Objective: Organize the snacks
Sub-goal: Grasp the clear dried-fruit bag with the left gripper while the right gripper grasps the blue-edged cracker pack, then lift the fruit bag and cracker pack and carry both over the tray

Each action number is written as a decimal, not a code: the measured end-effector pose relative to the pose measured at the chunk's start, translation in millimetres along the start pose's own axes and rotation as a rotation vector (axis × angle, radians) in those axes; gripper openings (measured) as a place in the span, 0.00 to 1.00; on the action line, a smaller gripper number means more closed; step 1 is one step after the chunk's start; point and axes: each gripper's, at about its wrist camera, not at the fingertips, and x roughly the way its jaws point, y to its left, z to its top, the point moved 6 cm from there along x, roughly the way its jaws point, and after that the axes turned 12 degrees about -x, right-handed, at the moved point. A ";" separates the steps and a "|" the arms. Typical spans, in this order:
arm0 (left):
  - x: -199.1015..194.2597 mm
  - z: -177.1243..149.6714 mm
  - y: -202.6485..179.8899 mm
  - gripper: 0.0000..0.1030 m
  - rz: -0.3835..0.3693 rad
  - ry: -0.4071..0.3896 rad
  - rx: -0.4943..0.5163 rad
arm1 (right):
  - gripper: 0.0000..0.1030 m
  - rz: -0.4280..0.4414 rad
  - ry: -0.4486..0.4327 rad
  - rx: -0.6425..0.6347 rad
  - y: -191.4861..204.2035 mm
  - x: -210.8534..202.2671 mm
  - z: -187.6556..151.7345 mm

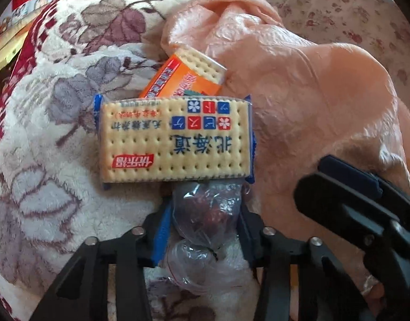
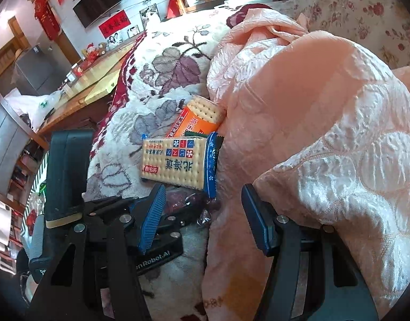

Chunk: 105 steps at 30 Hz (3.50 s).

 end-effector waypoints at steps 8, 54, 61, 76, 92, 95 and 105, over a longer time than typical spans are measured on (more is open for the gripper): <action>-45.3 -13.1 30.8 0.33 0.018 -0.054 -0.002 | 0.57 0.044 0.060 -0.113 22.4 10.9 0.3; -112.4 -83.1 130.8 0.32 0.181 -0.179 -0.150 | 0.53 0.141 0.163 -0.335 101.9 29.6 -30.7; -138.5 -91.6 146.4 0.32 0.213 -0.238 -0.185 | 0.53 0.189 0.172 -0.335 127.1 30.5 -43.6; -179.5 -89.2 179.4 0.32 0.305 -0.359 -0.245 | 0.53 0.227 0.145 -0.395 179.2 24.5 -32.2; -215.3 -85.7 245.2 0.32 0.389 -0.422 -0.365 | 0.53 0.283 0.145 -0.480 243.0 38.7 -9.5; -221.0 -86.0 257.4 0.32 0.401 -0.430 -0.383 | 0.53 0.297 0.148 -0.500 257.8 41.6 -6.9; -235.9 -90.3 292.5 0.32 0.439 -0.449 -0.444 | 0.53 0.339 0.153 -0.543 296.9 50.5 0.4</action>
